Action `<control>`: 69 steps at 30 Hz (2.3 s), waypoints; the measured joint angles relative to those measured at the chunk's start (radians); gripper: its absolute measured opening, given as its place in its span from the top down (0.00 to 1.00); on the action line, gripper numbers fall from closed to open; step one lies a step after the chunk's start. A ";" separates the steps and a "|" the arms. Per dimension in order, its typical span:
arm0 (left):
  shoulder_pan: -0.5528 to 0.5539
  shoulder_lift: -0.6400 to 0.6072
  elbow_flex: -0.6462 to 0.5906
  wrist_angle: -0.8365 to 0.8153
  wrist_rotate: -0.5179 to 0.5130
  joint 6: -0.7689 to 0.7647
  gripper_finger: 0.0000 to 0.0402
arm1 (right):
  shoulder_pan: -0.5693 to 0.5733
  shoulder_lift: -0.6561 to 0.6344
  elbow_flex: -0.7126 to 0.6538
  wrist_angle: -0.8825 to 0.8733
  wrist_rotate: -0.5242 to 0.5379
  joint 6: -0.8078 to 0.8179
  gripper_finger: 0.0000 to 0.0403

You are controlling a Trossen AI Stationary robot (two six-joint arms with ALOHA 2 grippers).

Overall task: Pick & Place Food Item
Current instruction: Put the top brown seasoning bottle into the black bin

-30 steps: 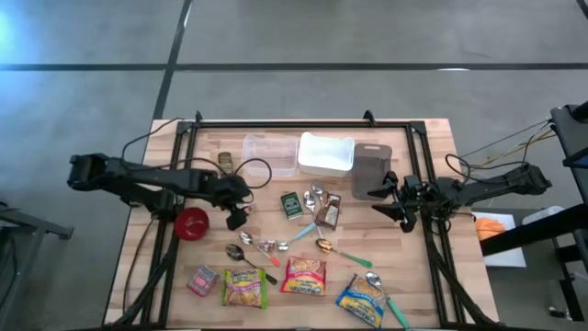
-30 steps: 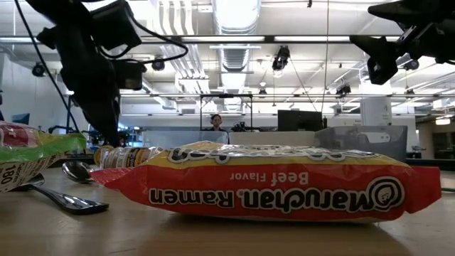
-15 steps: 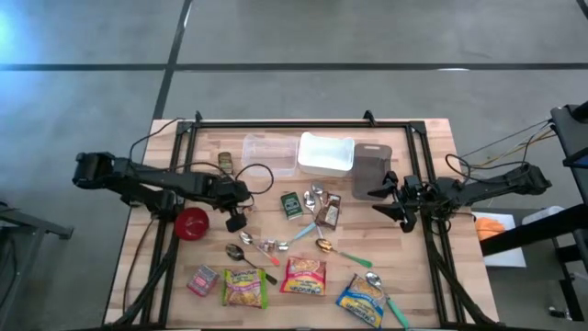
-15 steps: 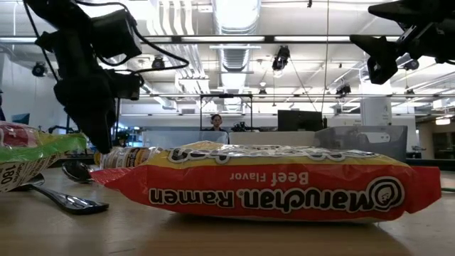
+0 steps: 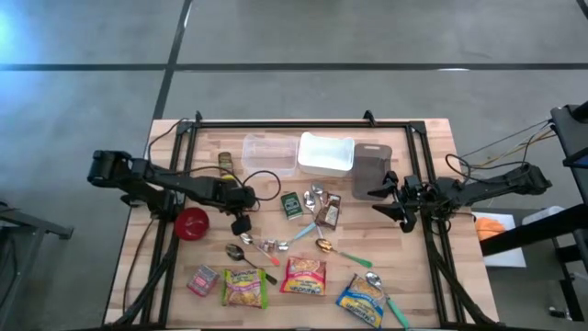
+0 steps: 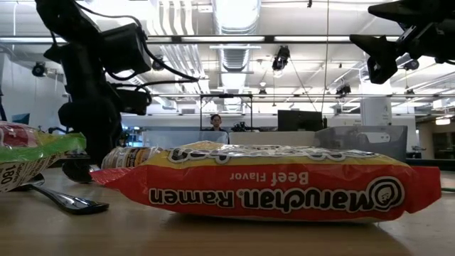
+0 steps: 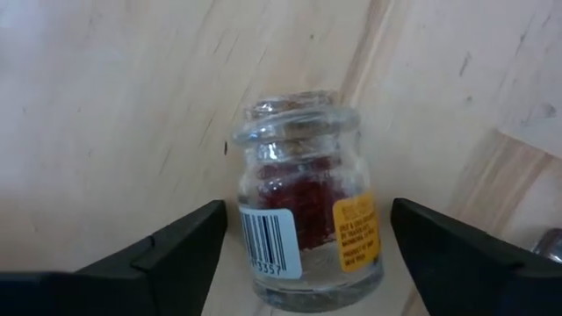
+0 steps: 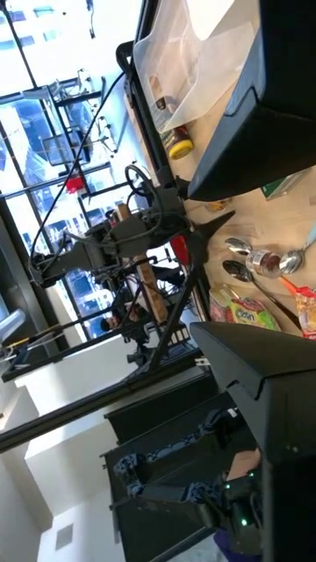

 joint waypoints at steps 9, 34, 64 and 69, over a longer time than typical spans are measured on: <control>0.000 -0.012 -0.003 0.017 -0.041 0.004 0.40 | 0.000 0.000 0.000 0.000 0.002 -0.005 0.42; -0.013 -0.052 0.214 0.009 0.040 -0.009 0.56 | 0.000 0.411 0.272 -0.119 0.135 0.156 0.42; -0.138 -0.099 0.373 0.247 0.085 0.298 0.56 | -0.056 1.171 1.193 -0.708 -0.131 0.046 0.42; -0.138 -0.099 0.370 0.242 0.085 0.298 0.56 | -0.064 1.230 1.280 -0.742 -0.133 0.019 0.42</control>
